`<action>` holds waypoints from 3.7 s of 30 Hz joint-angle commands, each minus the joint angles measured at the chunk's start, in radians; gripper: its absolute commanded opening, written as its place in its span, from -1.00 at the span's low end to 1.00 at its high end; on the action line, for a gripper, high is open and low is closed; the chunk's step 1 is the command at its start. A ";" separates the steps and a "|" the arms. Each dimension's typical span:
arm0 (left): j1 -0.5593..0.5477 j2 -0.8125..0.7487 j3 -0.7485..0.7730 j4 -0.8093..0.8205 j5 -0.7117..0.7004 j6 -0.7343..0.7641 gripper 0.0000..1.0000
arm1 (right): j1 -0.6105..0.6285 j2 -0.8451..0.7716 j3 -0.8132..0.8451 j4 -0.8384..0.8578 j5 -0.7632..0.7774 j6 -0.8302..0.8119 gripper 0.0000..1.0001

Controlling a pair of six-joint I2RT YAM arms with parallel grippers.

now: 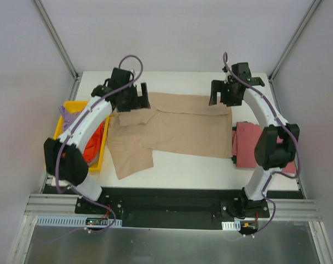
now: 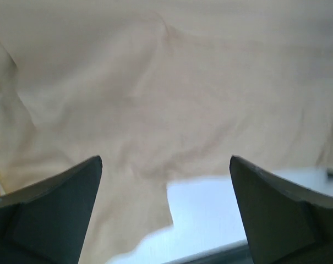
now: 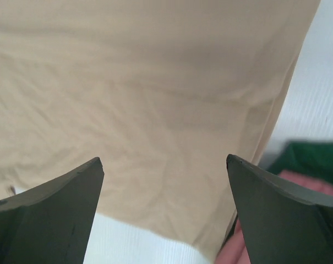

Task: Fold and stack the t-shirts
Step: Grap the side of the flattened tshirt closest away from the robot with both arms

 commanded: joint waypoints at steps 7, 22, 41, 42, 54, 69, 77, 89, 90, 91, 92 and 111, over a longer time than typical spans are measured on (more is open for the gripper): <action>-0.145 -0.557 -0.774 -0.054 -0.008 -0.312 0.98 | 0.081 -0.591 -0.702 0.176 0.133 0.161 0.92; -0.216 -0.747 -1.038 -0.214 -0.239 -0.602 0.39 | 0.081 -0.798 -0.900 0.219 0.108 0.235 0.92; -0.211 -0.461 -1.092 -0.007 -0.267 -0.683 -1.00 | 0.102 -0.913 -0.962 0.069 0.111 0.227 0.92; -0.211 -0.457 -1.078 -0.005 -0.269 -0.676 -1.00 | 0.117 -0.912 -0.962 0.051 0.112 0.236 0.92; -0.203 -0.564 -0.957 -0.008 -0.327 -0.590 -1.00 | 0.271 -0.886 -1.191 0.300 0.430 0.693 0.70; -0.177 -0.573 -0.891 -0.008 -0.299 -0.530 -1.00 | 0.271 -0.723 -1.233 0.408 0.492 0.782 0.13; -0.163 -0.562 -0.866 -0.005 -0.292 -0.504 -1.00 | 0.265 -0.751 -1.255 0.360 0.564 0.773 0.13; -0.160 -0.558 -0.817 -0.005 -0.301 -0.485 -1.00 | 0.251 -0.702 -1.236 0.405 0.598 0.746 -0.52; -0.160 -0.558 -0.813 -0.005 -0.299 -0.485 -1.00 | 0.252 -0.708 -1.238 0.403 0.595 0.744 -0.59; -0.160 -0.558 -0.807 -0.005 -0.299 -0.484 -1.00 | 0.252 -0.718 -1.238 0.402 0.596 0.744 -0.68; -0.160 -0.558 -0.799 -0.007 -0.301 -0.485 -1.00 | 0.251 -0.728 -1.238 0.396 0.596 0.740 -0.74; -0.104 -0.455 -0.600 0.104 -0.338 -0.430 -1.00 | 0.213 -0.713 -1.071 0.392 0.595 0.595 -0.99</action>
